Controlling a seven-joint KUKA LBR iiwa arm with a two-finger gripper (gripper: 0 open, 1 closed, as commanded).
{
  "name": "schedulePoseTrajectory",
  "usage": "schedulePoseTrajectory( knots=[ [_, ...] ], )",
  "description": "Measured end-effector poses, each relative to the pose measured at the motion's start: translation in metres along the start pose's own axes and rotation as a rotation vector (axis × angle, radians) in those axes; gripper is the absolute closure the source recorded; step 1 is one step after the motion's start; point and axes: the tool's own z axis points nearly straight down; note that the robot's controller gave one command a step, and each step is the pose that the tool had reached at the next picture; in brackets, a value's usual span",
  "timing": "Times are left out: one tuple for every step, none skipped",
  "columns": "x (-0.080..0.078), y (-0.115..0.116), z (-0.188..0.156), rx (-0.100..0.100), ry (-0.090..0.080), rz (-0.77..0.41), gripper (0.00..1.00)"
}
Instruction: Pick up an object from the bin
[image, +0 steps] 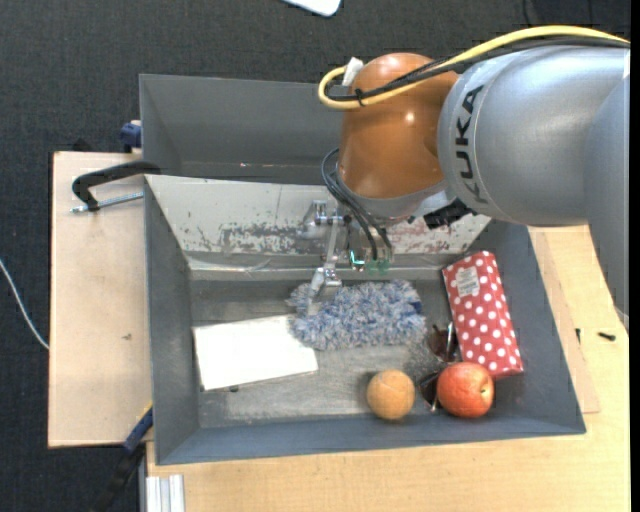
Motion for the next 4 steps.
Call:
schedulePoseTrajectory(
  knots=[
    [-0.004,-0.011,0.110,-0.002,-0.010,-0.271,1.00],
    [-0.006,-0.011,0.111,-0.003,-0.025,-0.269,0.00],
    [-0.006,-0.011,0.111,-0.003,-0.024,-0.268,0.00],
    [0.002,-0.096,0.114,0.002,-0.007,-0.455,1.00]
  ],
)
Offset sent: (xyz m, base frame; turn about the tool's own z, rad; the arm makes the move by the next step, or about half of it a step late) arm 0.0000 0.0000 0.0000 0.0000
